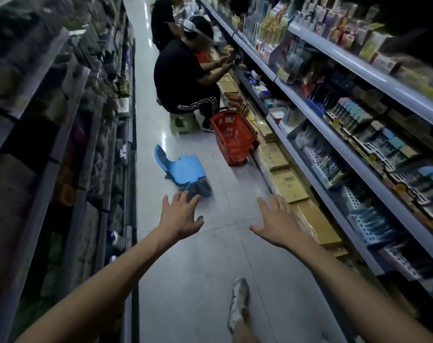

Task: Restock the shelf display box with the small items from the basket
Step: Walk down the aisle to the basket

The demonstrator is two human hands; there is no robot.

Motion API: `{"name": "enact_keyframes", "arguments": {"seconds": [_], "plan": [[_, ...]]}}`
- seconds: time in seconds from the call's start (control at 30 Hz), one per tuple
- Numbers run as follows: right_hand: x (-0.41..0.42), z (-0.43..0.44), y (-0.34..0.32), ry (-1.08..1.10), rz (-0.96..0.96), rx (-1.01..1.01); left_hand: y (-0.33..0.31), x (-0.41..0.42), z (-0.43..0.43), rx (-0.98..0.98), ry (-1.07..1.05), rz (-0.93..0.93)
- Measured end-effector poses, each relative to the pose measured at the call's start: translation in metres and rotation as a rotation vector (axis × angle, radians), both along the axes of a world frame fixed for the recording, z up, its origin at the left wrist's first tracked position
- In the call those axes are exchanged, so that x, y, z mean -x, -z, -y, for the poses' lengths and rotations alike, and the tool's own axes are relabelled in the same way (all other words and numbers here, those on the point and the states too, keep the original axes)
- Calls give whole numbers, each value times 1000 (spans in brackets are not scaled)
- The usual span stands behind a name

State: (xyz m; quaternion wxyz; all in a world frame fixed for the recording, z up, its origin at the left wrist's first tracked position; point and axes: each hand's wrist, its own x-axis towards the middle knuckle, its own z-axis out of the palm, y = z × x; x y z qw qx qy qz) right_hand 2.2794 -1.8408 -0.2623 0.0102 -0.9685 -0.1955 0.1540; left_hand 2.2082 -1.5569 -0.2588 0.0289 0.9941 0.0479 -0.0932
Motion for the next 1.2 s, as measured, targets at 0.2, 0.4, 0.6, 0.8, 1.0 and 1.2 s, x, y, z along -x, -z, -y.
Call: {"name": "enact_keyframes", "arguments": {"seconds": [0.2,0.4,0.6,0.8,1.0,1.2], "plan": [[-157,-37,-9,-14,-24,-47,-10,-145,-36,-13,-30,-44],[-288,-78,-11,-32,-31,-23,-18,-276,-68,-11,26,-38],[-415,-131,12,-17,-38,13,9,-422,-121,17,85,-57],[-527,-176,16,91,-60,45,17,-560,-174,17,186,-30],[-624,-199,21,147,-47,3,15,-689,-202,-18,300,-23],[-731,-197,59,177,-98,-38,44,-812,-198,-59,387,-50]]}}
